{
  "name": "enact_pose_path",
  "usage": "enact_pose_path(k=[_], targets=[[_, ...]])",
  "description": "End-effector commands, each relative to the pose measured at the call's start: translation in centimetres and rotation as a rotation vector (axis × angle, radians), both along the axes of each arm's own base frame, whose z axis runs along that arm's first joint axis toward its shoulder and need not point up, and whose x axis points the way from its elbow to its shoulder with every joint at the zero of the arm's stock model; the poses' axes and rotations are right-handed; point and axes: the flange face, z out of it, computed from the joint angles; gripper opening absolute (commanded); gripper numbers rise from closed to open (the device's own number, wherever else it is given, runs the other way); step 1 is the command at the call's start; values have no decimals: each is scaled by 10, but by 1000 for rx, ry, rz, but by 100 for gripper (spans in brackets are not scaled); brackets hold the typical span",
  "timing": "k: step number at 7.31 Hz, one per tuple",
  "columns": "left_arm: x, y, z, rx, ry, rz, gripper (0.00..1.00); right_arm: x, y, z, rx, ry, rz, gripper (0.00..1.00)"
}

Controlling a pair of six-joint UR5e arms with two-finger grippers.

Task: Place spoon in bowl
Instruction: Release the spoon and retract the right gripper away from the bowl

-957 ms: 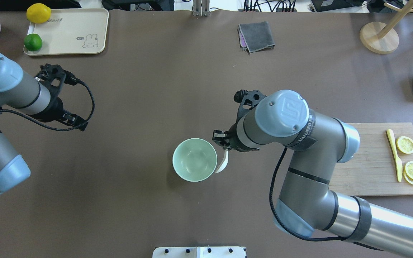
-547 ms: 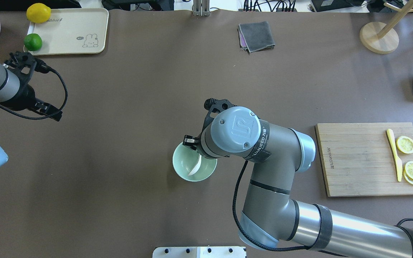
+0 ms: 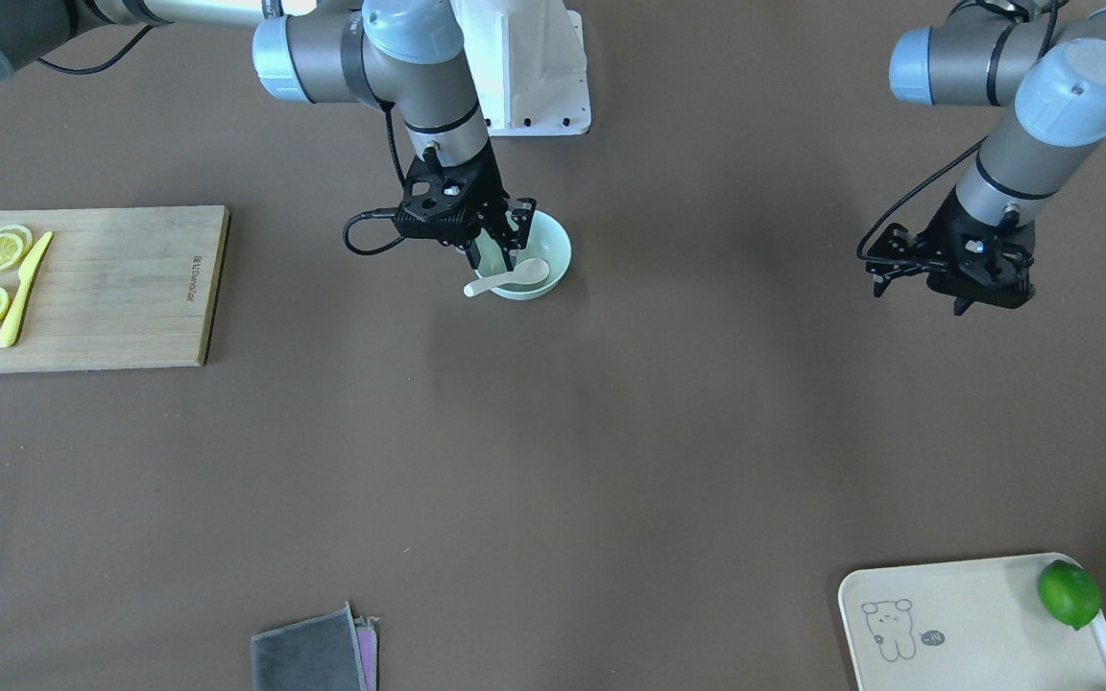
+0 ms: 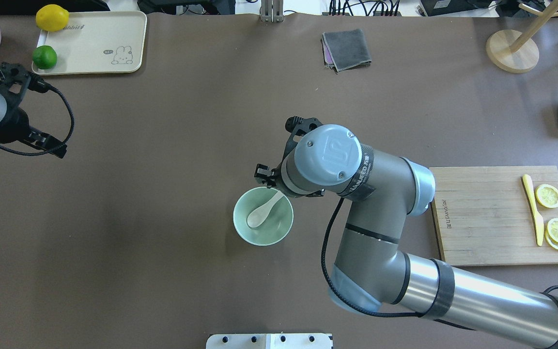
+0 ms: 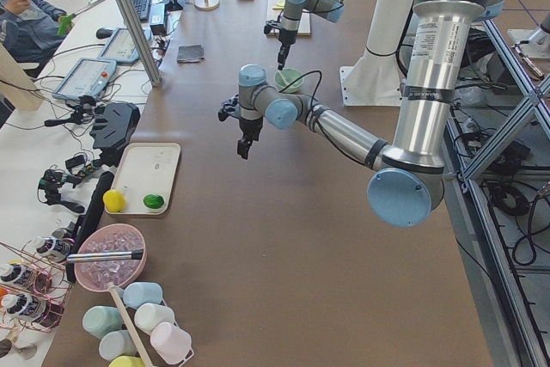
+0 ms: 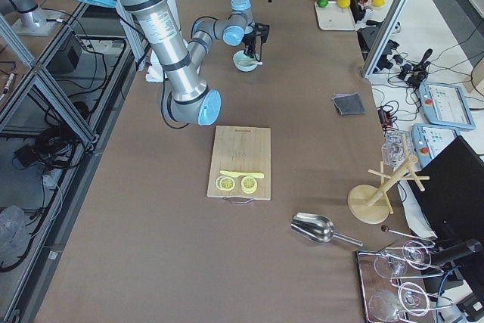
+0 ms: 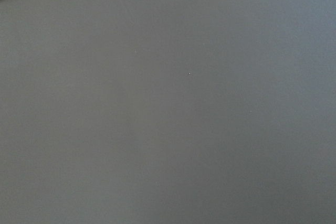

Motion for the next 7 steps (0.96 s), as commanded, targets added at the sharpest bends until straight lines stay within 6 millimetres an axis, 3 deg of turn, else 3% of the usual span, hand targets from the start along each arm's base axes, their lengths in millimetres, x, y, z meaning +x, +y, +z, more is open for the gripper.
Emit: enact_pose_path(k=[1, 3, 6, 7], targets=[[-86, -19, 49, 57, -35, 71, 97, 128, -32, 62, 1, 9, -30, 100], [-174, -24, 98, 54, -26, 70, 97, 277, -49, 171, 75, 105, -148, 100], [-248, -3, 127, -11, 22, -45, 97, 484, -63, 344, 179, 195, -290, 100], [-262, 11, 140, -18, 24, -47, 97, 542, -67, 393, 192, 162, -288, 100]])
